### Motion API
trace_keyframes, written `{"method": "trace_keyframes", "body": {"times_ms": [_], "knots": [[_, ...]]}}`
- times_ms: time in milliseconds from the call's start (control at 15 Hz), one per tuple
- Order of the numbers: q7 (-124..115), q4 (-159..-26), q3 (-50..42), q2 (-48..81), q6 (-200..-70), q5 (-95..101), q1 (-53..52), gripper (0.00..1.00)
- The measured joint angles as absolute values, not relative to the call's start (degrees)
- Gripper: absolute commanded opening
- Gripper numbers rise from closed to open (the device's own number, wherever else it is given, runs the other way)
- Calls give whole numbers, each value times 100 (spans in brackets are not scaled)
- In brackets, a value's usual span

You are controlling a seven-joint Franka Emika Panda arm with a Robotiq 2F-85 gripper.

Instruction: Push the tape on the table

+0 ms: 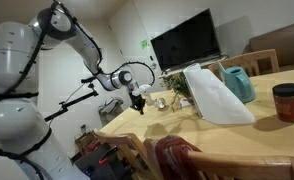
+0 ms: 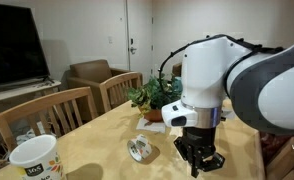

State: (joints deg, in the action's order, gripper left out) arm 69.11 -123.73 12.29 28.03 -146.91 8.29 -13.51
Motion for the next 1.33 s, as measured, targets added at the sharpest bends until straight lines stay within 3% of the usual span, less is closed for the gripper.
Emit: {"method": "trace_keyframes", "body": {"times_ms": [600, 1333], "knots": [[6710, -11188, 1287, 3481, -14184, 1041, -1391, 1], [6710, -11061, 1295, 3781, -14182, 1132, -1381, 0]]}}
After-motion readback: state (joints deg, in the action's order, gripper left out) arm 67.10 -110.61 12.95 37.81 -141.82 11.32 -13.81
